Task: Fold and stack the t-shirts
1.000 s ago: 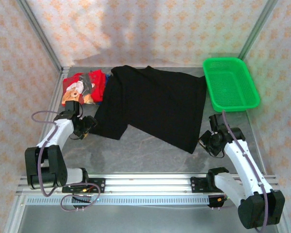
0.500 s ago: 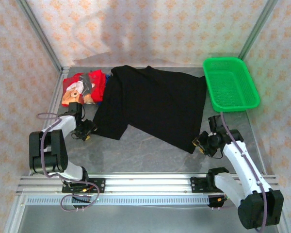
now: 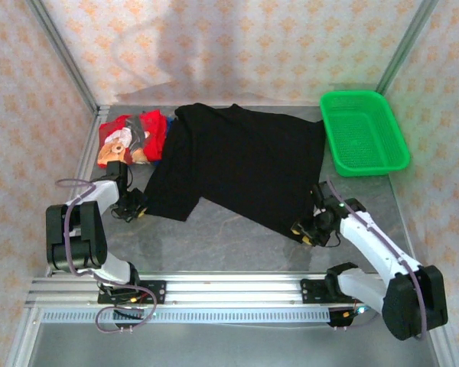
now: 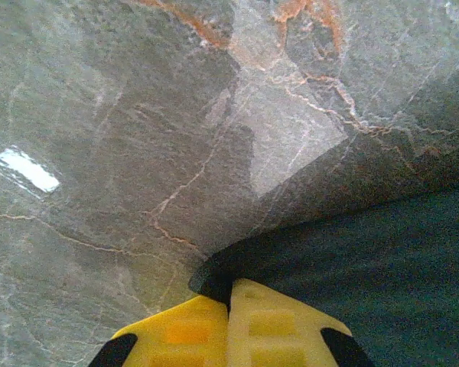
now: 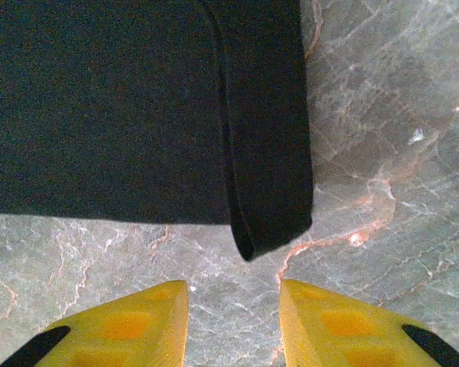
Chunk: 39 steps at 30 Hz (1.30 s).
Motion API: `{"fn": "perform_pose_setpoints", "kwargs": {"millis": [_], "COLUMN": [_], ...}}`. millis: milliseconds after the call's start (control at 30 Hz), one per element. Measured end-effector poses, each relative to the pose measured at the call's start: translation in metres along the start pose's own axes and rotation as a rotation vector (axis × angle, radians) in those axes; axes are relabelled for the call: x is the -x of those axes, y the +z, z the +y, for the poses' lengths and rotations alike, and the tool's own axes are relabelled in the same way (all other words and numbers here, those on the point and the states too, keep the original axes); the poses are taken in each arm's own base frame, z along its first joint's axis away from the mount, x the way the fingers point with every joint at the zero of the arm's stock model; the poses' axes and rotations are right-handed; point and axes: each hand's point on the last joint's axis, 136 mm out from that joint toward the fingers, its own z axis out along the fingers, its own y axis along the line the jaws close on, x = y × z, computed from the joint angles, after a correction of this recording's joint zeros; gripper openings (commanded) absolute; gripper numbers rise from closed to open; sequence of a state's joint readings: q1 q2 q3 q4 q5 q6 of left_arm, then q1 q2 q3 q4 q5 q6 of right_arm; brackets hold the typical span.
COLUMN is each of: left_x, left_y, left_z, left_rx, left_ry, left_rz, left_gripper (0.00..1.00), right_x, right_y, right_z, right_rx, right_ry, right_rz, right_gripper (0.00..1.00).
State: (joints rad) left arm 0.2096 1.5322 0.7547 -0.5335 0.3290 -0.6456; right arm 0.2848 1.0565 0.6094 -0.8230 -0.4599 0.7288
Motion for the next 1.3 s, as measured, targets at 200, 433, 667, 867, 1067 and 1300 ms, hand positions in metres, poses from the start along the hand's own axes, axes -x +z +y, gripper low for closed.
{"fn": "perform_pose_setpoints", "kwargs": {"millis": [200, 433, 667, 867, 1067, 1300], "left_x": [0.0, 0.0, -0.001, 0.0, -0.007, -0.018], "left_y": [0.0, 0.0, -0.002, -0.006, -0.007, -0.014], "left_z": [0.0, 0.0, 0.0, -0.001, -0.007, -0.003], "left_rx": [-0.014, -0.019, -0.026, -0.041, -0.08, -0.11], "left_ry": [0.003, 0.004, 0.006, 0.009, 0.021, 0.014], "left_rz": [-0.015, -0.019, -0.028, -0.045, -0.034, -0.033], "left_gripper": [0.0, 0.0, 0.0, 0.0, 0.0, 0.0], "right_x": [-0.003, 0.003, 0.017, 0.03, 0.025, 0.013], "right_y": [0.012, 0.018, 0.001, -0.043, -0.038, -0.03], "right_z": [-0.002, -0.014, -0.027, -0.041, -0.067, -0.084], "right_rx": [-0.057, -0.14, -0.175, -0.066, -0.082, -0.131], "right_ry": [-0.027, -0.021, 0.021, 0.151, 0.266, 0.353], "right_rz": [0.02, -0.01, -0.144, -0.338, -0.35, -0.31], "right_gripper": [0.32, 0.05, 0.0, 0.0, 0.0, 0.0]}}
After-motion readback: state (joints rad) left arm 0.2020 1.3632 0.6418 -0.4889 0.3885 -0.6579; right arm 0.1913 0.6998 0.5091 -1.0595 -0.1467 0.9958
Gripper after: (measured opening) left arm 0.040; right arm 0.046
